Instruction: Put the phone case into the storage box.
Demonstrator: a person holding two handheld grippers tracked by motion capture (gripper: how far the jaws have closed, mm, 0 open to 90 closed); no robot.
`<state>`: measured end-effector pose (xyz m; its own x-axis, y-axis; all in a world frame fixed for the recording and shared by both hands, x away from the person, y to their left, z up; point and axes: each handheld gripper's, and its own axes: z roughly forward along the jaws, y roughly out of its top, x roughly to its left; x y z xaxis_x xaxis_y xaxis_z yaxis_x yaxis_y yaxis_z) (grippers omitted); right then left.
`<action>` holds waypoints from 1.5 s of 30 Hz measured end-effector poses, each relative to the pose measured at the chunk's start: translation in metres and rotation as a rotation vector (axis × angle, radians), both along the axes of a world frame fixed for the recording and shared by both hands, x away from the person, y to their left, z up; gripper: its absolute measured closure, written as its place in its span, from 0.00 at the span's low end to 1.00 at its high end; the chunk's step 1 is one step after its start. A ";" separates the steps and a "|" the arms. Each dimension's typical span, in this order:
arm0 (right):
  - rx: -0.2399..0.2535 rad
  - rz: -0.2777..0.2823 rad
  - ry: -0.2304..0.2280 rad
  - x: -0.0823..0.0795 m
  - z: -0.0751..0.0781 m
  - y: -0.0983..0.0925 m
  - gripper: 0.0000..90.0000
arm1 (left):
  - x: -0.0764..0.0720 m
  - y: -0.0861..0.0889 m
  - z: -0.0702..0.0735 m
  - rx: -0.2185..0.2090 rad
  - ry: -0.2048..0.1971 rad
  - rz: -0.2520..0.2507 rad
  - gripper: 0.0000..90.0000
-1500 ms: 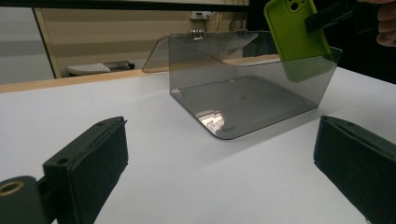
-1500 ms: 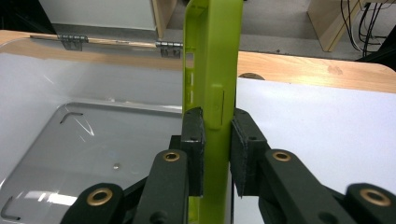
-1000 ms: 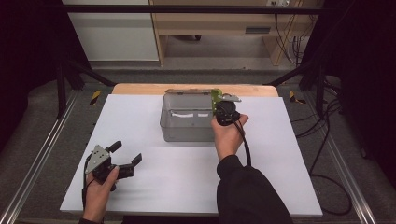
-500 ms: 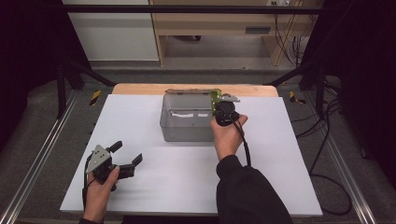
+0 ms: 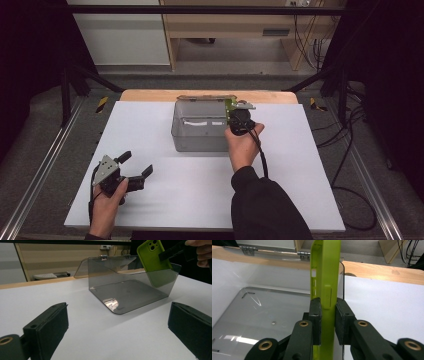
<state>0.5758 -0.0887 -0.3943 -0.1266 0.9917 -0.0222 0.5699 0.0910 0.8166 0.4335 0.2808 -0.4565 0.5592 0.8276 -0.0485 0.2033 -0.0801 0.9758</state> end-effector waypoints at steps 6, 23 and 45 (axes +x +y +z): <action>-0.004 0.004 0.007 0.001 -0.002 0.001 0.86 | 0.000 0.000 0.000 0.001 0.001 -0.001 0.03; 0.006 0.006 0.019 0.002 -0.005 0.002 0.86 | 0.000 -0.001 0.000 0.004 0.003 -0.006 0.03; 0.025 0.003 0.015 0.001 -0.011 0.000 0.86 | 0.000 -0.001 0.000 0.007 0.003 -0.009 0.03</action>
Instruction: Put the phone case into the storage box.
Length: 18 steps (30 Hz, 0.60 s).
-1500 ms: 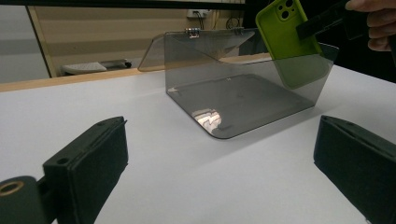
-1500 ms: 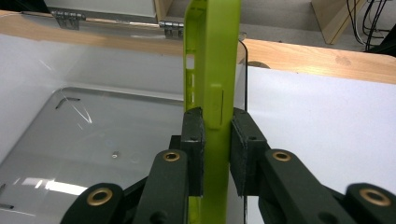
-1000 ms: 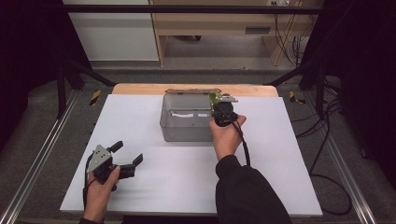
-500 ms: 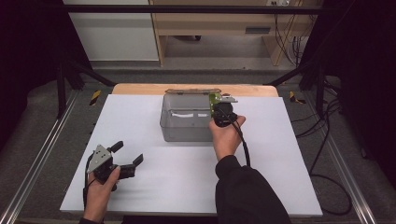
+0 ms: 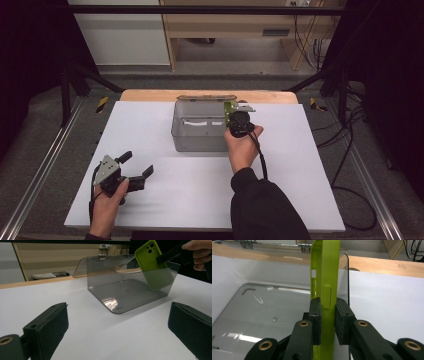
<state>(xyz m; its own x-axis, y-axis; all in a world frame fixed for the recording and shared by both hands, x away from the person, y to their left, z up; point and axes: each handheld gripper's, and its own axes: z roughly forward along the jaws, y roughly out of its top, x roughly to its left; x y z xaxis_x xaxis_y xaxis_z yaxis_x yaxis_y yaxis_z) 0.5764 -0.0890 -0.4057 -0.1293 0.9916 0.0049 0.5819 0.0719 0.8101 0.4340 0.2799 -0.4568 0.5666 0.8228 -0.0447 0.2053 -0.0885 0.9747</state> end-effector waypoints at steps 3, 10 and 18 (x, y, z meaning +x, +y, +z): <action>0.003 0.001 -0.011 -0.001 -0.001 -0.001 0.86 | 0.000 0.000 0.000 -0.001 0.000 0.000 0.03; 0.010 -0.001 -0.018 -0.002 -0.002 -0.001 0.86 | 0.000 0.000 0.000 0.001 0.000 -0.001 0.03; 0.014 -0.003 -0.018 -0.002 -0.002 -0.001 0.86 | 0.000 0.000 0.000 0.002 0.000 -0.001 0.03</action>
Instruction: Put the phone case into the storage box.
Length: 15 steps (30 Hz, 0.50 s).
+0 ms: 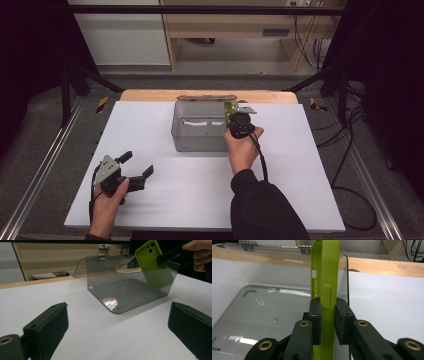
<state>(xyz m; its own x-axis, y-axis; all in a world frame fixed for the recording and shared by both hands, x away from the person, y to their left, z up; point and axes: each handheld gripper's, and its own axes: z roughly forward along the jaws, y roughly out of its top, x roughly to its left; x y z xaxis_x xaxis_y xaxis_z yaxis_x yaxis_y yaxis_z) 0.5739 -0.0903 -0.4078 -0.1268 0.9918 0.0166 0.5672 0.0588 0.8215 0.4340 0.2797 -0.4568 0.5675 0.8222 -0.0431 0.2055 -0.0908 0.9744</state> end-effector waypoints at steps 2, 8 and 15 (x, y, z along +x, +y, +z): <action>0.001 0.000 0.000 0.000 0.000 0.000 0.86 | 0.000 0.000 0.000 0.000 0.000 0.000 0.03; 0.004 0.001 0.003 0.001 0.000 -0.001 0.86 | 0.000 0.000 0.000 0.002 0.000 -0.001 0.03; 0.009 0.003 0.004 0.003 0.000 -0.001 0.86 | 0.000 -0.001 0.000 0.001 0.002 -0.003 0.03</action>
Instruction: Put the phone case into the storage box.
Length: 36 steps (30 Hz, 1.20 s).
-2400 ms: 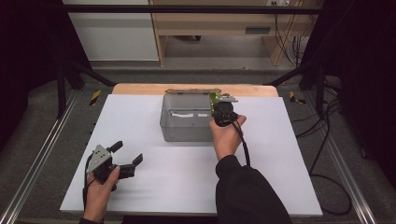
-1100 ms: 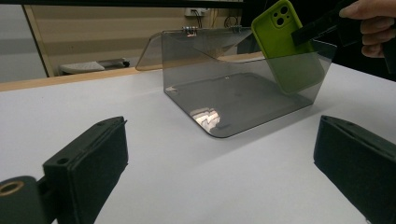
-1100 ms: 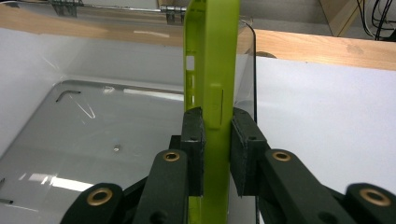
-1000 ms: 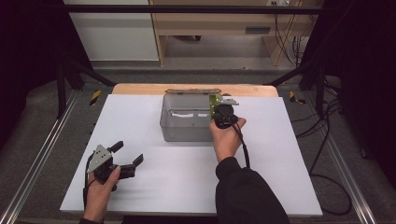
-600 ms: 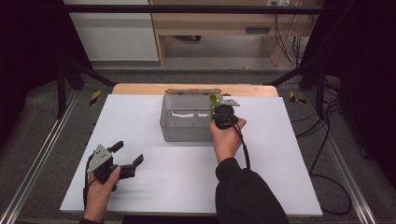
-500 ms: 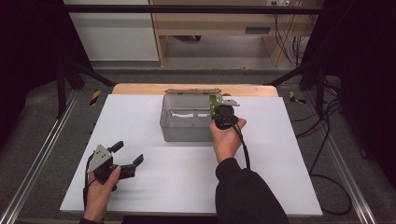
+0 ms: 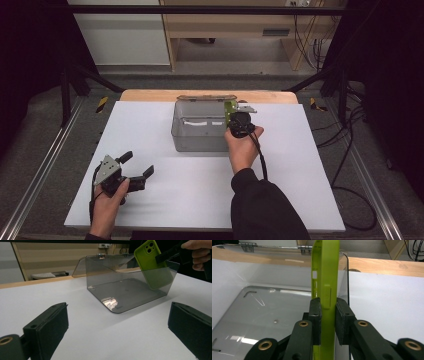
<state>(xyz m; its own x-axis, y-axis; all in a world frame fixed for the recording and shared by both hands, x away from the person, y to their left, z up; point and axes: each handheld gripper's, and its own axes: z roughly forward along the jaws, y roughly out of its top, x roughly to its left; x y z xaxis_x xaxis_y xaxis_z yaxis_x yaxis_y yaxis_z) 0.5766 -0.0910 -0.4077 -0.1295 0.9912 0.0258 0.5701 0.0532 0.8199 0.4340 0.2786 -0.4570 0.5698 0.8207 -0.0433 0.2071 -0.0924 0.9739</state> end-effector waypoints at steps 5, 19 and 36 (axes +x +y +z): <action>-0.001 0.001 0.001 0.002 0.000 0.001 0.86 | 0.000 0.000 0.000 0.001 0.000 0.000 0.03; 0.005 -0.002 -0.002 0.004 -0.001 0.000 0.85 | 0.000 0.000 0.000 0.004 0.002 -0.001 0.03; 0.004 -0.005 -0.003 0.009 -0.001 0.002 0.85 | 0.001 -0.001 -0.001 0.008 0.003 -0.003 0.03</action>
<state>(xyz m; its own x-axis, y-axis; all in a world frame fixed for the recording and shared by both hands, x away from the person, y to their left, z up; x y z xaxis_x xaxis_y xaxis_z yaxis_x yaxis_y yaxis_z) 0.5859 -0.0889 -0.4088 -0.1241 0.9918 0.0290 0.5681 0.0470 0.8216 0.4345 0.2780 -0.4576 0.5717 0.8196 -0.0382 0.2100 -0.1012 0.9724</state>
